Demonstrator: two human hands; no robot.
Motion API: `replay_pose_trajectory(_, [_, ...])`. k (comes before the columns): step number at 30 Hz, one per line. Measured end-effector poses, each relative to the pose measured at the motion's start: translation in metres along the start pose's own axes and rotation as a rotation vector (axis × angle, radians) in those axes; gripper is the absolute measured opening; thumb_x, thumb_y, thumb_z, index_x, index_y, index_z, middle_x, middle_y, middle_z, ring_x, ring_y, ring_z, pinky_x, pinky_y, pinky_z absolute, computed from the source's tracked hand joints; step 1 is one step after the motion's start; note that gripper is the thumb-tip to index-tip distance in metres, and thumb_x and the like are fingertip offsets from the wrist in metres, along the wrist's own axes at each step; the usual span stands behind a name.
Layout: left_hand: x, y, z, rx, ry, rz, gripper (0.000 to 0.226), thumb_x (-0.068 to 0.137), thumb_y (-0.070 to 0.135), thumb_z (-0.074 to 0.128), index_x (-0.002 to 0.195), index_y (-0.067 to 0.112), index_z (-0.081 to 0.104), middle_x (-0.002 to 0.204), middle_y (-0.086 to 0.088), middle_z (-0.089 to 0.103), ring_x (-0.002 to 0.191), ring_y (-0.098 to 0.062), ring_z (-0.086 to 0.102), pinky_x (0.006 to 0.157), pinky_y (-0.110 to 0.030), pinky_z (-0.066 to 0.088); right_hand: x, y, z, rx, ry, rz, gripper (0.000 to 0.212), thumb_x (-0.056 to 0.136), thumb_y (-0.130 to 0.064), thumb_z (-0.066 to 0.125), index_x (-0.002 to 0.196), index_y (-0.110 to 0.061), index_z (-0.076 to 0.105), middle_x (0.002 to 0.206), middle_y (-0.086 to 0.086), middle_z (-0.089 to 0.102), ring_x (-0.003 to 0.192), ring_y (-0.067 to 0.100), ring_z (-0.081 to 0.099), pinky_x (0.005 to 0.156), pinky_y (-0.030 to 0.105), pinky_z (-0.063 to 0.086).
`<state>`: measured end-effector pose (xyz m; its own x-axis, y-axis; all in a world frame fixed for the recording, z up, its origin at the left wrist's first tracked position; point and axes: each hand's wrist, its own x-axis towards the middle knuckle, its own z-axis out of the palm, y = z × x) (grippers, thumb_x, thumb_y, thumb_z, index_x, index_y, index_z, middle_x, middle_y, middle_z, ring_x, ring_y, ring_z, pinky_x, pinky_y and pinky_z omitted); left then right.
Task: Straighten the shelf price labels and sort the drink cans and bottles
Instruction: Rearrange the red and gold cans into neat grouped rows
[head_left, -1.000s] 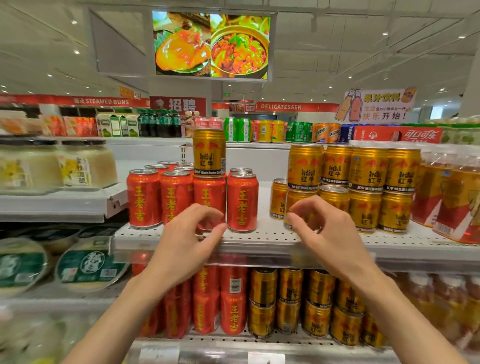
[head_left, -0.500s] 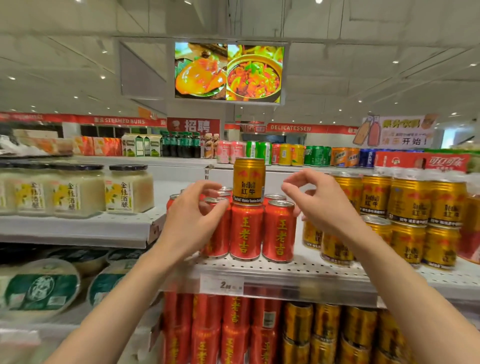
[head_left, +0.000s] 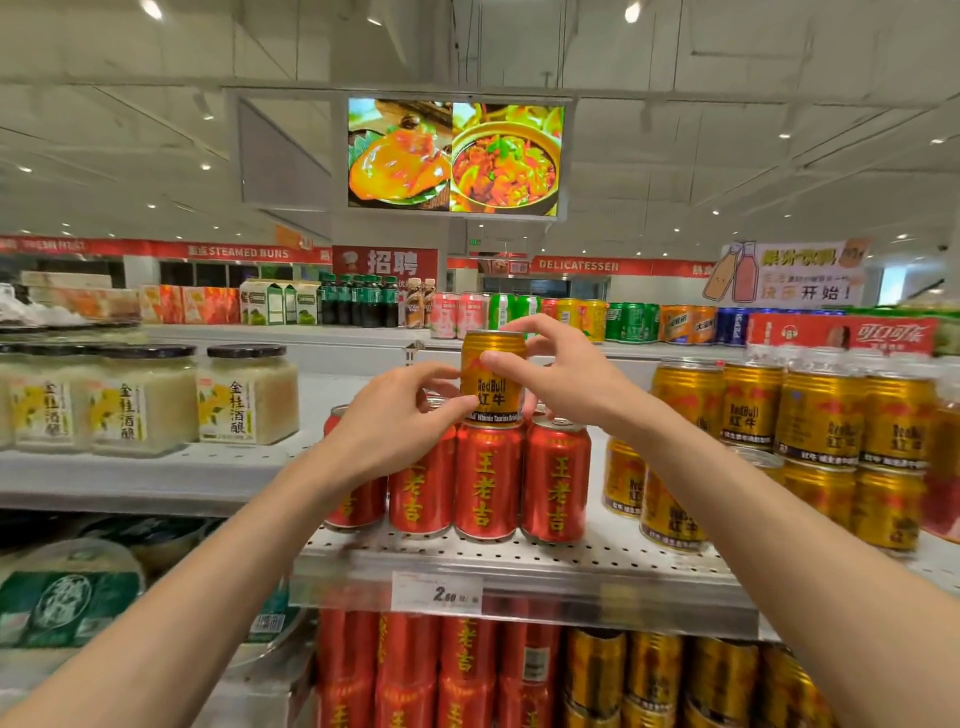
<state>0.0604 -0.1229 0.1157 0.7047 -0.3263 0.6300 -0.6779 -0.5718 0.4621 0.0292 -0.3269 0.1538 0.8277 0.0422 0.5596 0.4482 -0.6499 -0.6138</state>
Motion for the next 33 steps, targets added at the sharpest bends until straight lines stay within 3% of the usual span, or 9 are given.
replay_pose_trajectory(6, [-0.004,0.007,0.001,-0.051,0.061,0.049,0.046,0.095,0.056,0.063,0.135,0.034,0.063,0.126,0.014,0.07,0.106,-0.005,0.066,0.098,-0.044,0.056,-0.01,-0.003,-0.003,0.112,0.062,-0.02,0.042,0.093,-0.045,0.069,0.126,-0.024,0.056,0.111,0.001,0.069,0.059,0.019,0.074,0.051,0.028,0.057])
replay_pose_trajectory(10, [-0.017,0.02,0.006,-0.177,0.111,0.099,0.044,0.095,0.054,0.064,0.134,0.035,0.06,0.119,0.019,0.069,0.102,0.005,0.065,0.091,-0.036,0.058,-0.033,-0.014,-0.01,0.196,0.142,-0.017,0.042,0.094,-0.041,0.07,0.127,-0.019,0.056,0.107,0.004,0.072,0.057,0.022,0.071,0.048,0.025,0.053])
replay_pose_trajectory(14, [-0.043,0.036,0.023,-0.347,0.104,0.136,0.038,0.097,0.044,0.065,0.134,0.033,0.06,0.113,0.022,0.07,0.099,0.008,0.067,0.081,-0.016,0.057,-0.077,-0.015,-0.014,0.281,0.213,0.012,0.041,0.094,-0.038,0.07,0.126,-0.014,0.056,0.102,0.007,0.075,0.06,0.021,0.072,0.048,0.024,0.052])
replay_pose_trajectory(17, [-0.071,0.041,0.047,-0.474,0.046,0.148,0.035,0.097,0.04,0.069,0.131,0.032,0.064,0.116,0.017,0.073,0.103,0.004,0.069,0.084,-0.015,0.057,-0.124,-0.002,-0.013,0.312,0.278,0.089,0.038,0.094,-0.04,0.069,0.123,-0.019,0.058,0.103,0.005,0.075,0.065,0.019,0.074,0.051,0.025,0.054])
replay_pose_trajectory(23, [-0.129,0.062,0.12,-0.672,-0.085,0.012,0.039,0.089,0.046,0.07,0.126,0.034,0.069,0.115,0.014,0.076,0.104,-0.003,0.072,0.087,-0.023,0.06,-0.213,0.044,-0.011,0.454,0.39,0.269,0.034,0.089,-0.037,0.072,0.118,-0.022,0.061,0.096,0.006,0.074,0.056,0.027,0.07,0.05,0.028,0.056])
replay_pose_trajectory(26, [-0.148,0.082,0.157,-0.724,-0.074,-0.061,0.033,0.089,0.046,0.074,0.12,0.035,0.072,0.112,0.013,0.078,0.104,-0.005,0.073,0.091,-0.028,0.057,-0.243,0.069,-0.024,0.535,0.435,0.312,0.035,0.084,-0.038,0.074,0.113,-0.021,0.063,0.093,0.009,0.074,0.052,0.029,0.066,0.048,0.029,0.055])
replay_pose_trajectory(33, [-0.152,0.156,0.227,-0.824,-0.029,-0.175,0.028,0.087,0.038,0.077,0.114,0.033,0.075,0.104,0.01,0.08,0.091,0.001,0.072,0.079,-0.013,0.054,-0.277,0.127,-0.096,0.613,0.383,0.321,0.042,0.081,-0.037,0.074,0.115,-0.015,0.062,0.1,0.011,0.073,0.054,0.032,0.065,0.049,0.03,0.054])
